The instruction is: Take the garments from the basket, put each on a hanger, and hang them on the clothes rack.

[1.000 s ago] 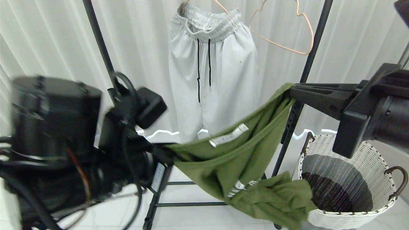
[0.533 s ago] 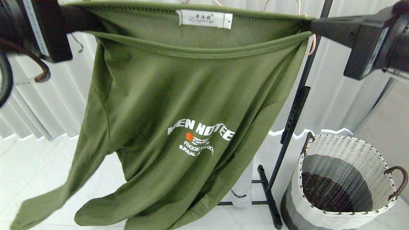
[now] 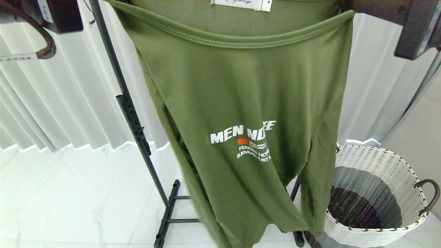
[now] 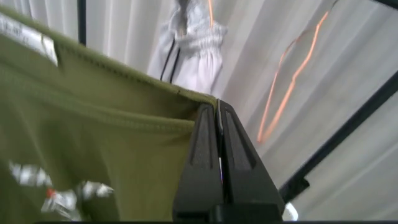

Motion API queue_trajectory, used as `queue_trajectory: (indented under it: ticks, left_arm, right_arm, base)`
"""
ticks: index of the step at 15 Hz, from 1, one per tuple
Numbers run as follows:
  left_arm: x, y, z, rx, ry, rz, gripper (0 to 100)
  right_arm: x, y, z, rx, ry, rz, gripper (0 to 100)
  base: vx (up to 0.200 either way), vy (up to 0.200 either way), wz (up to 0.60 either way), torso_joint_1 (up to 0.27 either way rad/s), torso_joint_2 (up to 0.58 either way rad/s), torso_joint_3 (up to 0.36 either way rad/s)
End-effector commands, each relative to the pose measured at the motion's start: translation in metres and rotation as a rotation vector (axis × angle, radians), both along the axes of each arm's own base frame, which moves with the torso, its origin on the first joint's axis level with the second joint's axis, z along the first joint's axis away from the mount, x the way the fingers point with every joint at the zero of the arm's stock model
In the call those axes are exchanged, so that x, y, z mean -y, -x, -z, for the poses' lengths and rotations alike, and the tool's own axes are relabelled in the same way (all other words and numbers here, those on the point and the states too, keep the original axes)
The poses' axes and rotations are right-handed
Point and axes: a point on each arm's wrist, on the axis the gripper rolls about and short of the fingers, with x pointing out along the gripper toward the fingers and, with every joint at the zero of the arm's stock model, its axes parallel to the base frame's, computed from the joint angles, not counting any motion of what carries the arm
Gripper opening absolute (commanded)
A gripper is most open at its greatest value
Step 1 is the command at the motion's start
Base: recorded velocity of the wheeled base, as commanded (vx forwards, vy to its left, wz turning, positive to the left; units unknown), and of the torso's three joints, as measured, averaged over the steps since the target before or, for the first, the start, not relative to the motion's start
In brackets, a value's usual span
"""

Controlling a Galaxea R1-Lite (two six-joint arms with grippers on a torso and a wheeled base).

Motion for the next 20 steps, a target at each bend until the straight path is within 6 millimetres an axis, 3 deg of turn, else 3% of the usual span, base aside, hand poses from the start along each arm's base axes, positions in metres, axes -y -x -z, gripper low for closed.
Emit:
queue_trajectory:
  ticks: [1, 6, 10, 15, 20]
  left_arm:
    - [0.006, 0.000, -0.001, 0.001, 0.000, 0.020, 0]
    - [0.050, 0.001, 0.003, -0.006, 0.005, 0.053, 0]
    - [0.073, -0.019, -0.008, 0.013, 0.047, 0.001, 0]
    - [0.073, -0.039, -0.011, 0.020, 0.054, -0.066, 0]
    - [0.066, -0.036, -0.010, -0.039, 0.115, -0.073, 0]
  right_arm:
    - [0.027, 0.017, -0.009, 0.004, -0.004, 0.000, 0]
    - [0.070, 0.056, -0.005, -0.077, 0.106, -0.091, 0]
    - [0.072, 0.080, 0.003, -0.153, 0.141, -0.296, 0]
    - [0.064, 0.084, 0.006, -0.174, 0.149, -0.349, 0]
    - [0.063, 0.075, 0.008, -0.195, 0.139, -0.266, 0]
  base:
    - [0.000, 0.000, 0.00, 0.000, 0.00, 0.000]
    - [0.000, 0.000, 0.00, 0.000, 0.00, 0.000]
    - [0.000, 0.000, 0.00, 0.000, 0.00, 0.000]
    - [0.000, 0.000, 0.00, 0.000, 0.00, 0.000]
    - [0.000, 0.000, 0.00, 0.000, 0.00, 0.000]
